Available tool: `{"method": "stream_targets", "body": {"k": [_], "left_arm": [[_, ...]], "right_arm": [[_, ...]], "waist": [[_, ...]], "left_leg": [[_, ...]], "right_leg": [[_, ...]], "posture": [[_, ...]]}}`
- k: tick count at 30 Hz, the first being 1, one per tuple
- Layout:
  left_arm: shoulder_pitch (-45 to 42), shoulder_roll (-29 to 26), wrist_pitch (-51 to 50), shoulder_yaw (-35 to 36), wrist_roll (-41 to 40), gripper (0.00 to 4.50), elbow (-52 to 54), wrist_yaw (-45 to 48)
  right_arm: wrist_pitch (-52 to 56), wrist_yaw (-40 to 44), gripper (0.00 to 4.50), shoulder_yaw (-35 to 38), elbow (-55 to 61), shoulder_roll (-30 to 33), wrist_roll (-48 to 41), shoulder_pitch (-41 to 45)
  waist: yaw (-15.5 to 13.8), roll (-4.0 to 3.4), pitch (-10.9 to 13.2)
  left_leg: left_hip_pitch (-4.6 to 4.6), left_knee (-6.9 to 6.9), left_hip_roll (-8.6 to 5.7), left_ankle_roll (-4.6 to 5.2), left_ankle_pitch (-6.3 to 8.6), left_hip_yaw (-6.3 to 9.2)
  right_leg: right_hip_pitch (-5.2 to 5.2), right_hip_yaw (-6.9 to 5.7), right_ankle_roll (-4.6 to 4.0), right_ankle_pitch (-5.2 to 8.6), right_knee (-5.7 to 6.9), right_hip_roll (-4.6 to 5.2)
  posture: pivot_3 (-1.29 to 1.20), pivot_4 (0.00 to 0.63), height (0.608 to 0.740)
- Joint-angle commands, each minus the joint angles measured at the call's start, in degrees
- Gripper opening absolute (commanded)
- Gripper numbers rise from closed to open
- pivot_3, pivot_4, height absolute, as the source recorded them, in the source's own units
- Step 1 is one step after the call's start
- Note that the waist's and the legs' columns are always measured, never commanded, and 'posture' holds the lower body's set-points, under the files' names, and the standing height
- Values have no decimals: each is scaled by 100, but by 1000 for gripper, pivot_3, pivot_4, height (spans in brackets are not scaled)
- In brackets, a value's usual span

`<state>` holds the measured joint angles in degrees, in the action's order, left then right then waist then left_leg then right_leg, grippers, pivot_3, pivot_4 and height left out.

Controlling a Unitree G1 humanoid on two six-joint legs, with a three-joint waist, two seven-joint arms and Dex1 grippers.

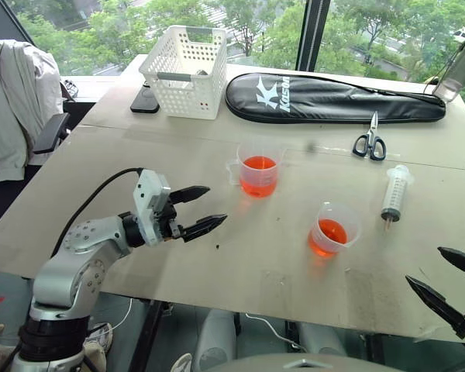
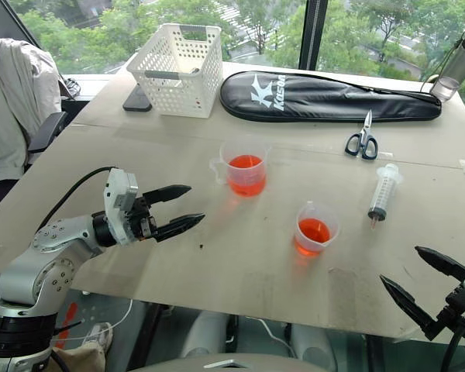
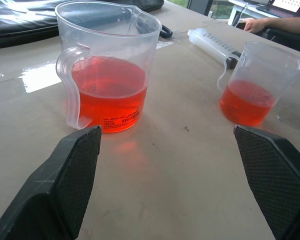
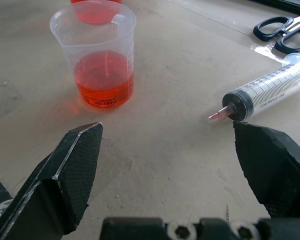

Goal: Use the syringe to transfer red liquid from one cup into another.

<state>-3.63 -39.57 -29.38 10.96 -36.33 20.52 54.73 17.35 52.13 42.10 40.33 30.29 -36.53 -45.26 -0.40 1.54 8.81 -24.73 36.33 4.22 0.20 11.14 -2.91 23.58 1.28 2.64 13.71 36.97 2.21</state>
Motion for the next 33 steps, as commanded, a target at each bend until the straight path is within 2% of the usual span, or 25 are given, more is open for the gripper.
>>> {"method": "stream_targets", "body": {"k": [1, 3, 6, 10, 16, 19, 22, 24, 26, 29, 33], "left_arm": [[-104, -54, -46, 109, -243, 4309, 114, 80], [-235, -85, -123, 30, -367, 4309, 208, 185], [-338, -99, -143, -17, -471, 4309, 288, 287], [-453, -155, 26, -109, -462, 4309, 377, 549], [-533, -277, 433, -328, -386, 4309, 733, 1046], [-773, -271, 463, -365, -523, 4309, 862, 1143], [-1030, -262, 462, -426, -561, 4309, 850, 1142], [-1241, -225, 470, -497, -565, 4309, 808, 1161], [-1401, -166, 432, -538, -605, 4309, 768, 1129], [-1425, -145, 427, -562, -595, 4309, 767, 1113], [-1255, -152, 441, -521, -607, 4309, 888, 1040]], "right_arm": [[13, -455, 4500, 112, 159, -53, 28, 178], [423, -1151, 4500, 10, 375, 31, 65, 542], [1137, -1765, 4500, 24, 763, 367, 42, 818], [2369, -2242, 4500, 88, 1050, 1079, -512, 1142], [4255, -3594, 4500, -249, 586, 1670, -1596, 2662], [5722, -4712, 4500, -507, -161, 1697, -2224, 4186], [6729, -5302, 4500, -985, -713, 1812, -1900, 5675], [7328, -5823, 4500, -1211, -1489, 1407, -1687, 6949], [7515, -6260, 4500, -1429, -2333, 1117, -1741, 7846], [7515, -6907, 4500, -1573, -3443, 939, -1987, 8495], [7515, -7765, 4500, -1688, -4540, 863, -2234, 8953]], "waist": [[-8, 0, 0], [-8, 1, 0], [-21, -10, -6], [-37, -10, -8], [-27, 0, -6], [-7, 2, -3], [-7, -2, -1], [2, -3, -1], [55, -4, -1], [48, -1, -2], [58, -4, -1]], "left_leg": [[0, 0, 0, 0, 0, 0], [0, 1, 1, -1, 1, 0], [0, 5, -2, -15, 9, -1], [-4, 5, -2, 2, -1, -3], [-5, 9, -4, 3, -2, -5], [-2, 13, -2, 3, -2, -1], [-5, 19, -3, 5, -3, -2], [-7, 16, -2, 5, -3, 2], [-10, 18, -2, 5, -3, 2], [-19, 10, -3, 6, -3, 7], [-44, 9, -4, 8, -2, 9]], "right_leg": [[0, 0, 0, 0, 0, 0], [1, 0, -1, -1, 0, 0], [1, 2, -4, -3, 1, 0], [-4, 0, -14, -9, 1, -6], [-5, 5, -13, -9, 1, -8], [-11, 5, -14, -10, 1, -13], [-9, 12, -17, -14, 3, -18], [-5, 13, -18, -14, 3, -25], [-3, 16, -18, -15, 5, -30], [-3, 14, 5, -25, 5, -33], [13, 10, 12, -25, -2, -32]], "posture": [[0, 150, 724], [0, 150, 724], [0, 150, 724], [0, 150, 724], [0, 150, 724], [0, 150, 724], [0, 150, 724], [0, 150, 724], [0, 150, 724], [0, 150, 724], [0, 150, 724]]}}
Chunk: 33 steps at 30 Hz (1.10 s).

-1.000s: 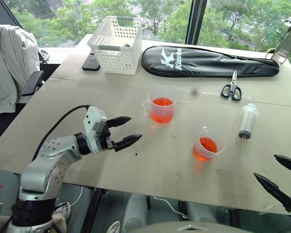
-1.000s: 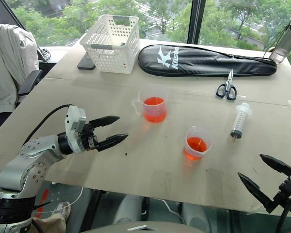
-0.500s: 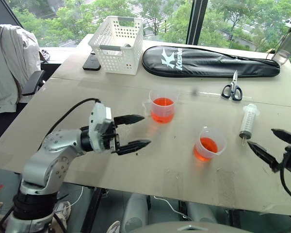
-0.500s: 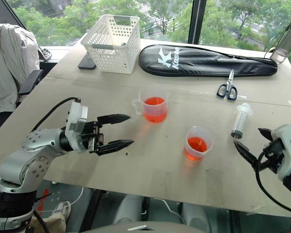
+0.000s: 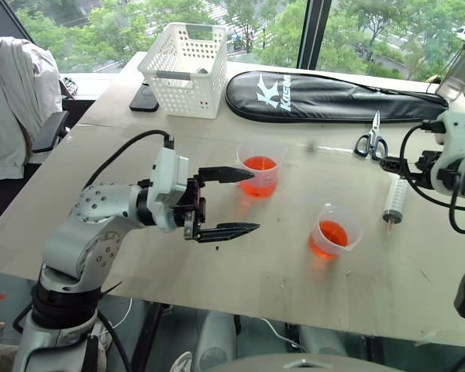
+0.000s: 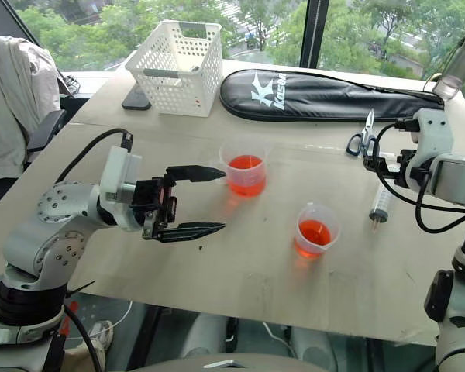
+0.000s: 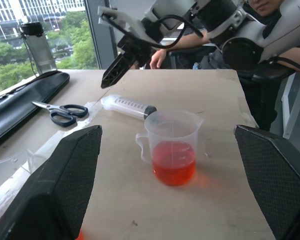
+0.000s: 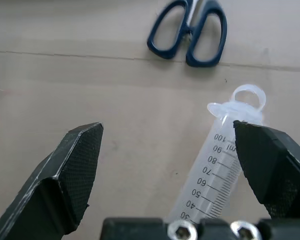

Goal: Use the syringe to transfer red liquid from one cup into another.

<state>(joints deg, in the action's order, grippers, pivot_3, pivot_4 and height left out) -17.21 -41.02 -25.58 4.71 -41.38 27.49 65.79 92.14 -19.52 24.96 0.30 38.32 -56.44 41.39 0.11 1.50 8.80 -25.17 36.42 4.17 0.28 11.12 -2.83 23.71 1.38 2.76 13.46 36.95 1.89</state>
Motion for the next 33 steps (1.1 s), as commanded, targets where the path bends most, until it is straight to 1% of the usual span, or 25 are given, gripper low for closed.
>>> {"method": "stream_targets", "body": {"k": [1, 3, 8, 13, 16, 17, 18, 19, 20, 22, 23, 25, 27, 28, 29, 31, 33], "left_arm": [[178, -8, 74, 118, -100, 4309, 237, -87], [291, -16, 91, 135, -103, 4309, 320, -136], [449, -38, 86, 197, -141, 4309, 453, -284], [529, -41, 109, 199, -128, 4309, 509, -356], [532, -66, 101, 223, -156, 4309, 520, -380], [526, -74, 96, 234, -167, 4500, 518, -383], [520, -80, 93, 239, -171, 4500, 518, -386], [515, -83, 91, 241, -173, 4500, 519, -387], [507, -83, 85, 242, -178, 4500, 520, -390], [468, -90, 58, 248, -195, 4500, 516, -398], [443, -92, 41, 252, -208, 4500, 509, -406], [407, -101, 16, 256, -235, 4500, 498, -419], [336, -74, -70, 271, -339, 4500, 482, -503], [299, -62, -111, 282, -390, 4500, 471, -544], [250, -40, -167, 297, -453, 4500, 451, -613], [176, -7, -271, 339, -573, 4500, 411, -743], [1, 84, -517, 453, -879, 4500, 331, -1077]], "right_arm": [[36, -805, 4500, -139, -713, 100, -195, 380], [36, -1170, 4500, -329, -1067, 158, -291, 556], [36, -1642, 4500, -637, -1811, 249, -634, 914], [36, -1634, 4500, -957, -2562, 261, -514, 989], [36, -1495, 4500, -1062, -2755, 244, -340, 901], [36, -1435, 3984, -1079, -2771, 234, -267, 874], [36, -1351, 3789, -1104, -2764, 228, -167, 838], [36, -1275, 3202, -1093, -2760, 210, -52, 805], [36, -1209, 2751, -1053, -2756, 182, 64, 775], [36, -1030, 1904, -997, -2704, 153, 253, 697], [36, -935, 1602, -983, -2670, 146, 323, 666], [36, -711, 1604, -952, -2544, 140, 437, 601], [36, -370, 1603, -903, -2098, 207, 447, 411], [0, -123, 1603, -900, -1690, 254, 458, 249], [-342, 279, 1603, -738, -1085, 235, 354, -41], [-841, 882, 1603, -273, -257, 67, 90, -440], [-1241, 1319, 1603, 101, 624, -141, -225, -649]], "waist": [[24, -1, 1], [58, -2, 1], [72, -2, 2], [67, -2, 1], [66, -3, 1], [67, -3, 2], [68, -3, 2], [68, -3, 2], [67, -3, 1], [66, -3, 1], [62, -2, 1], [55, -2, 0], [51, -2, 0], [35, -1, 0], [36, -2, 0], [34, -1, 0], [63, -14, 7]], "left_leg": [[0, 0, 0, 2, 2, 0], [0, 0, 0, 4, 3, -1], [4, 0, 1, 5, 3, 2], [9, 4, 0, 5, 2, 0], [7, 4, -1, 5, 2, -1], [6, 3, 0, 5, 2, -1], [6, 2, 0, 5, 3, -1], [6, 1, 0, 5, 3, 0], [6, 0, 0, 5, 3, 0], [6, 0, 1, 5, 3, 2], [8, 0, 2, 5, 3, 2], [8, 1, 2, 5, 3, 4], [8, 3, 1, 5, 3, 3], [7, 3, 1, 5, 3, 4], [6, 3, 1, 5, 3, 7], [3, 2, 1, 5, 3, 10], [3, 1, 2, 5, 3, 7]], "right_leg": [[0, 1, 1, 0, -1, 0], [1, 1, 1, 1, -2, 0], [0, 0, 0, 0, 0, -1], [-4, 6, -3, 1, 0, -2], [-3, 7, 0, -1, 0, -2], [-3, 7, 0, -1, 0, -2], [-3, 6, 1, 0, 0, -2], [-2, 6, 1, 0, 0, -3], [-2, 6, 1, 0, 0, -4], [-2, 4, 1, 0, 0, -5], [-3, 3, 1, 0, 0, -6], [-4, 2, 0, 0, 0, -5], [-5, 4, 0, 0, 0, -5], [-5, 4, 0, 0, 0, -5], [-5, 2, 0, 0, 0, -5], [-5, -1, 2, 0, 0, -6], [-3, 3, 4, 0, -1, -7]], "posture": [[0, 150, 724], [0, 150, 724], [0, 150, 724], [0, 150, 724], [0, 150, 724], [0, 150, 724], [0, 150, 724], [0, 150, 724], [0, 150, 724], [0, 150, 724], [0, 150, 724], [0, 150, 724], [0, 150, 724], [0, 150, 724], [0, 150, 724], [0, 150, 724], [0, 150, 724]]}}
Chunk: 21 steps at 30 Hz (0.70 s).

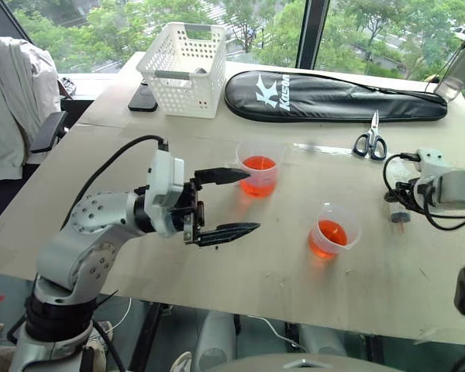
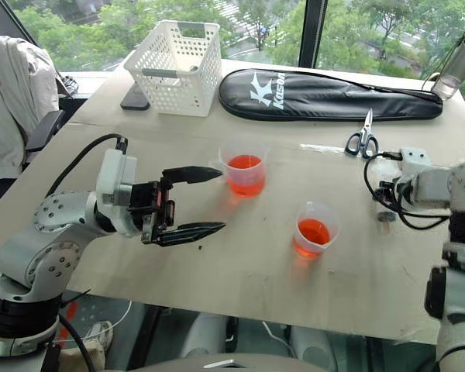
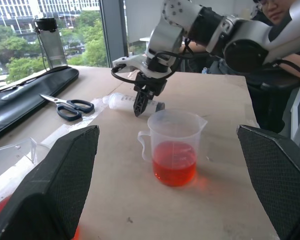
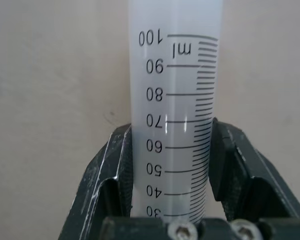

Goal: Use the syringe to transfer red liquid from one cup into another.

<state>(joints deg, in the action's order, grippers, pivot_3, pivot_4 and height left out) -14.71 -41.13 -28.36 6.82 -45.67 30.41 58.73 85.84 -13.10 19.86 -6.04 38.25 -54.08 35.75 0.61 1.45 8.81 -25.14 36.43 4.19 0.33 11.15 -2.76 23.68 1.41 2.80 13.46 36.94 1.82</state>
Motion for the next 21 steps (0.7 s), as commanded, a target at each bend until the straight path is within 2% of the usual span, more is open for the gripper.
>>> {"method": "stream_targets", "body": {"k": [1, 3, 5, 8, 10, 15, 18, 21], "left_arm": [[-384, 165, -404, 335, -670, 4500, -36, -623], [-729, 355, -740, 544, -1184, 4500, -242, -1267], [-1280, 538, -1136, 775, -1828, 4500, -587, -2095], [-2194, 647, -1559, 1127, -2413, 4500, -1380, -3232], [-2762, 574, -1734, 1353, -2642, 4500, -2043, -3595], [-4076, 259, -2014, 1692, -2567, 4500, -3679, -4114], [-4305, -195, -2095, 1327, -1940, 4500, -3851, -3718], [-4449, -381, -2257, 1163, -1673, 4500, -3873, -3512]], "right_arm": [[-806, 1033, 1603, 551, 1850, -103, -581, -147], [-1056, 1465, 1603, 392, 2706, -180, -834, -100], [-1326, 1548, 1603, 192, 3226, -430, -950, 108], [-1795, 1586, 1603, -255, 3536, -909, -862, 529], [-2333, 1786, 1603, -806, 3497, -1243, -390, 833], [-4534, 2521, 1603, -2273, 2571, -2365, 1408, 1363], [-5335, 2792, 1603, -2710, 1906, -2946, 1942, 1323], [-5968, 3217, 1603, -3016, 1451, -3139, 2447, 1031]], "waist": [[35, -13, 8], [50, -25, 16], [44, -19, 15], [34, -5, 13], [33, -5, 13], [32, -2, 14], [27, 7, 18], [-1, 8, 19]], "left_leg": [[0, -1, 1, 0, 0, -1], [3, 0, 3, 0, 0, 0], [13, 1, 9, 0, 0, 7], [29, 3, 13, 0, 0, 16], [31, 8, 12, -1, -1, 11], [27, 12, 9, -1, -1, 7], [19, 3, 7, -3, -1, 3], [15, -3, 7, -4, -1, 1]], "right_leg": [[2, 1, 0, 0, 1, -1], [3, 5, 3, 0, 7, -5], [0, 1, 15, 8, 18, -14], [-10, -1, 21, 13, 32, -23], [-10, 3, 20, 12, 40, -22], [0, 7, 2, 2, 50, -22], [4, 2, 0, 2, 43, -16], [5, 0, 0, 2, 32, -12]], "posture": [[0, 150, 724], [0, 150, 724], [0, 150, 724], [0, 150, 724], [0, 150, 724], [0, 150, 724], [0, 150, 724], [0, 150, 724]]}}
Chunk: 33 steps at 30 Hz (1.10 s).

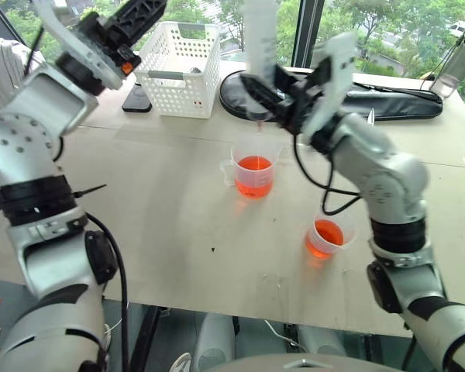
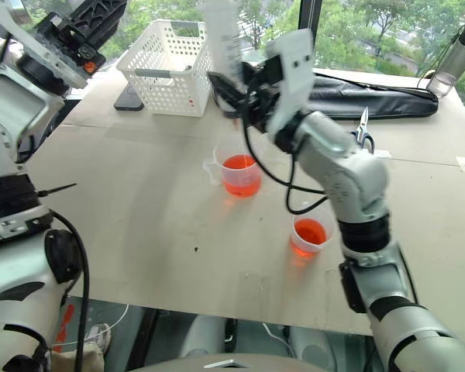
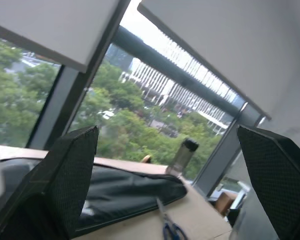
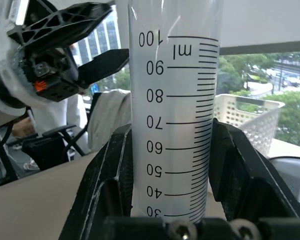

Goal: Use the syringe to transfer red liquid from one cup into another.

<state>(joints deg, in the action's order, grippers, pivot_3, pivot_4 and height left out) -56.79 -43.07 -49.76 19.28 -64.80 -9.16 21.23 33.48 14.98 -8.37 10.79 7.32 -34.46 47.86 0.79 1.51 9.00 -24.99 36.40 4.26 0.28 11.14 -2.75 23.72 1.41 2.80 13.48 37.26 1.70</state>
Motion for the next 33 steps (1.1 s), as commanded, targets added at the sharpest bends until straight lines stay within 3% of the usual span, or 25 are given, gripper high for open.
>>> {"method": "stream_targets", "body": {"k": [1, 5, 10, 18, 28, 33], "left_arm": [[-291, -243, -186, -106, 273, 4500, 116, 342], [-471, -485, -655, -239, 354, 4500, 312, 515], [-627, -705, -1090, -479, 489, 4500, 480, 889], [-1024, -563, -2060, -968, 639, 4500, 450, 988], [-1235, -170, -1834, -1601, 1584, 4500, -51, 1607], [-1303, -121, -1533, -1820, 2028, 2538, -220, 2118]], "right_arm": [[-1045, 560, 1603, -302, -379, -56, 706, -318], [-2031, 894, 1603, -468, -989, -192, 1308, -674], [-2471, 903, 1603, -389, -1432, -524, 1594, -802], [-3173, 736, 1603, -298, -2363, -908, 2107, -893], [-3417, 578, 1603, -365, -2563, -1101, 2666, -967], [-3145, 507, 1603, -507, -2373, -1109, 2917, -1039]], "waist": [[-33, 4, -1], [-9, 19, 10], [26, 23, 15], [44, 65, -8], [111, 110, -36], [164, 114, -38]], "left_leg": [[-5, -1, -1, -1, 0, 2], [-13, 4, -8, -1, 0, -1], [-4, 4, -7, -3, -1, 3], [29, 3, -2, -7, -4, 6], [40, 5, -2, -35, -23, 8], [37, 4, -1, -35, -23, 4]], "right_leg": [[-1, -11, 1, 1, -3, 7], [-1, -14, 3, 0, -11, 20], [0, -15, 2, 0, 14, 18], [-8, -8, -2, 2, 46, 7], [-10, -5, -4, 2, 59, 7], [-8, 0, -5, 2, 56, 8]], "posture": [[0, 150, 724], [0, 150, 724], [0, 150, 724], [0, 150, 724], [0, 150, 724], [0, 150, 724]]}}
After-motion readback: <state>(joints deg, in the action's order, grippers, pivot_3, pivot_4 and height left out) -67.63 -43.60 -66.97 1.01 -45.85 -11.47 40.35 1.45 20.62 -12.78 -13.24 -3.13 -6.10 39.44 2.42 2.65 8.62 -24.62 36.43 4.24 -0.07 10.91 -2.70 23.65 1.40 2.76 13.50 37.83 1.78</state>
